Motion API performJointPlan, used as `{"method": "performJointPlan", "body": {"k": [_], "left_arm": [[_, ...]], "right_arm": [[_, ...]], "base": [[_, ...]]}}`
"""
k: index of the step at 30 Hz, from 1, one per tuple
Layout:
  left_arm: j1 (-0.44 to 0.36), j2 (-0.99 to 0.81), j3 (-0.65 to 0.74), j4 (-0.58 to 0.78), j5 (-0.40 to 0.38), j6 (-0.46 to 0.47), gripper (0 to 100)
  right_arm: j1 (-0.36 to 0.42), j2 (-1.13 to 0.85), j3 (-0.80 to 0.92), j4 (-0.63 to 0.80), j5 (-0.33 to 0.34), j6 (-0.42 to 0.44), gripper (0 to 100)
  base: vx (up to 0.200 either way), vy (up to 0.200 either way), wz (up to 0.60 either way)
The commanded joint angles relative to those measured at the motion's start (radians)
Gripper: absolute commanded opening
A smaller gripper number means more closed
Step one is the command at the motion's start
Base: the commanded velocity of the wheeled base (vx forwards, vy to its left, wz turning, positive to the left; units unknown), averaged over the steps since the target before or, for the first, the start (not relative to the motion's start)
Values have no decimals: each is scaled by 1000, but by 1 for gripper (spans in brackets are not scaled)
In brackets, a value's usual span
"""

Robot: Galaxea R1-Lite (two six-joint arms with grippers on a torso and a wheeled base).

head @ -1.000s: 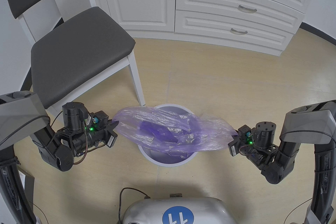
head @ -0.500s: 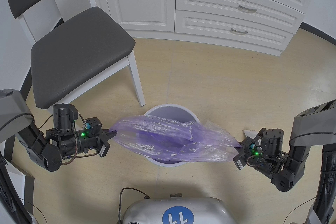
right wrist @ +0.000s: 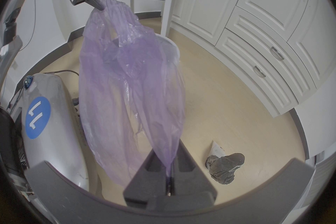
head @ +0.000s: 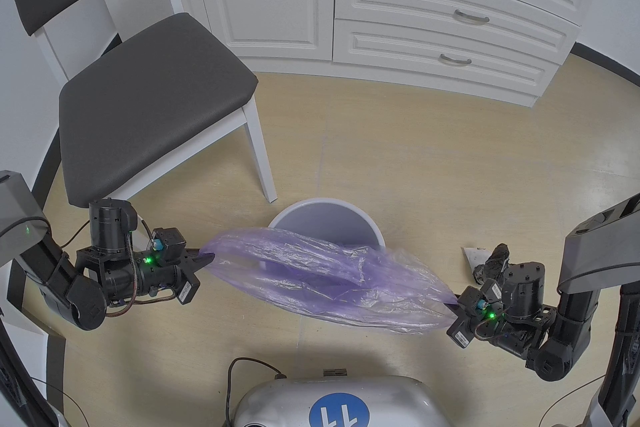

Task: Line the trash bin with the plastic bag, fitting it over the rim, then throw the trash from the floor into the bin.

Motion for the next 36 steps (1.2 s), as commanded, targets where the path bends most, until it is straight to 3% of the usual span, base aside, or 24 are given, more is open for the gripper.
{"method": "performJointPlan", "body": {"k": [1, 12, 20, 29, 36], "left_arm": [[5, -7, 15, 1, -2, 17, 0], [-1, 25, 29, 1, -2, 50, 0], [8, 146, -66, -14, -2, 40, 0], [5, 161, -122, -17, 4, -37, 0], [-2, 138, -117, -145, 7, -132, 0]], "right_arm": [[18, -15, 33, -1, 1, -3, 0], [59, 77, 30, 3, -1, -11, 0], [36, 127, -61, -2, -13, 12, 0], [43, 171, -193, -31, -62, 123, 0], [79, 235, -285, -76, -79, 221, 0]], "base": [[0, 0, 0], [0, 0, 0], [0, 0, 0], [0, 0, 0], [0, 0, 0]]}}
